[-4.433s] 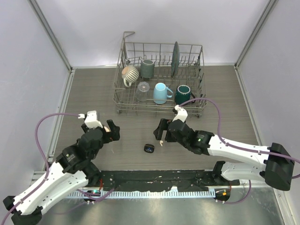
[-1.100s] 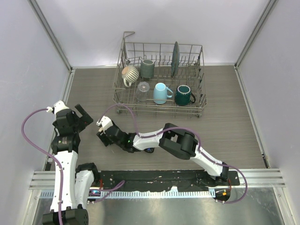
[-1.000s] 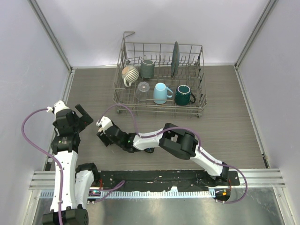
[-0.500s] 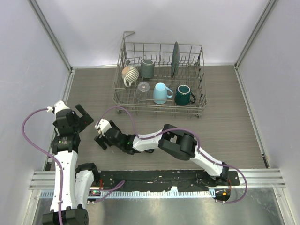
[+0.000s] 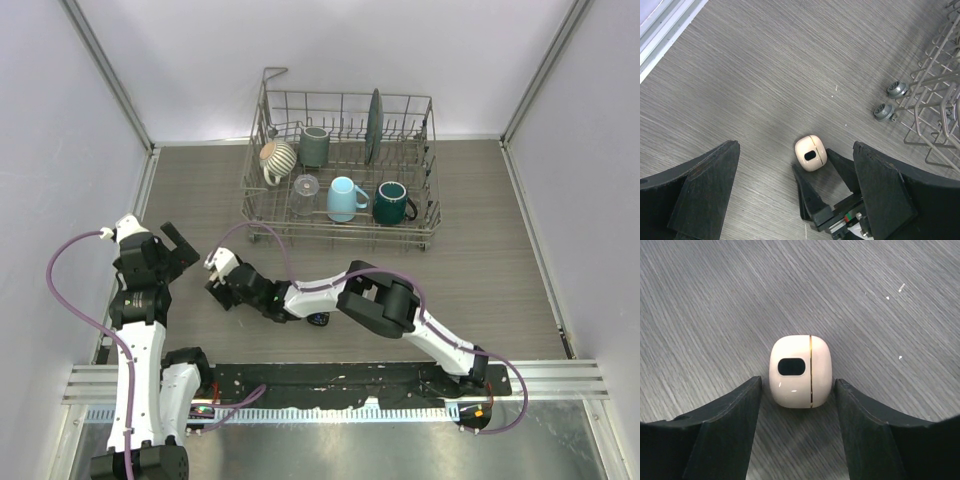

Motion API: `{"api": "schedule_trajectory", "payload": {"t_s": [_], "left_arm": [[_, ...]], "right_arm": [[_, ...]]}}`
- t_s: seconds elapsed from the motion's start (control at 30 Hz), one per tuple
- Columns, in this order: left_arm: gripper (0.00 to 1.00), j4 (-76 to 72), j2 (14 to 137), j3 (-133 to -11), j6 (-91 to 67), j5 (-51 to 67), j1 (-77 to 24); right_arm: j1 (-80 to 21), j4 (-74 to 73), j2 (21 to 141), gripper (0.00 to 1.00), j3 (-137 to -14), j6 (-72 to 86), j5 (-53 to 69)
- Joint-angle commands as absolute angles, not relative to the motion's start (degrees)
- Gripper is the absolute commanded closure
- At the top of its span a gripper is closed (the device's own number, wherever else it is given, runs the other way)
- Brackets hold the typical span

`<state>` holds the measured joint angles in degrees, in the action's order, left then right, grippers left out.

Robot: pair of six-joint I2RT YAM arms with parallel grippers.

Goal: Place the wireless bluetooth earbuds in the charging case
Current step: Pick up the charging case at the center of the board.

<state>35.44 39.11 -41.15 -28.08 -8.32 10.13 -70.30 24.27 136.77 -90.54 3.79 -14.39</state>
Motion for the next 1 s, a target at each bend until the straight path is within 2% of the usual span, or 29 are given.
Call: {"api": "schedule_trajectory", "payload": {"t_s": [0.0, 0.2, 0.33, 0.43, 0.57, 0.87, 0.97], "left_arm": [[0.00, 33.6, 39.0, -43.0, -28.0, -7.6, 10.0], [0.00, 33.5, 39.1, -42.9, -27.9, -7.6, 10.0], [0.00, 33.4, 39.2, -42.9, -28.0, -7.4, 10.0], [0.00, 33.3, 39.3, -42.9, -27.9, -7.2, 10.0], [0.00, 32.9, 39.2, -42.7, -27.9, -5.8, 10.0], [0.00, 30.6, 38.9, -42.4, -28.9, -0.2, 10.0], [0.00, 27.4, 38.3, -41.5, -31.4, 8.5, 10.0]], "right_arm": [[-69.9, 22.1, 138.3, 0.39, -89.4, 4.7, -12.2], [-69.9, 24.2, 135.7, 0.60, -85.3, 5.7, -11.6], [-69.9, 27.6, 131.5, 0.69, -79.6, 7.0, -11.8], [-70.0, 30.1, 125.9, 0.80, -73.8, 8.0, -11.4], [-70.0, 34.5, 116.2, 0.99, -63.9, 9.3, -8.8], [-70.5, 36.3, 93.6, 0.99, -48.5, 11.2, -5.6], [-70.4, 36.0, 86.8, 0.99, -44.3, 8.3, -3.5]]}}
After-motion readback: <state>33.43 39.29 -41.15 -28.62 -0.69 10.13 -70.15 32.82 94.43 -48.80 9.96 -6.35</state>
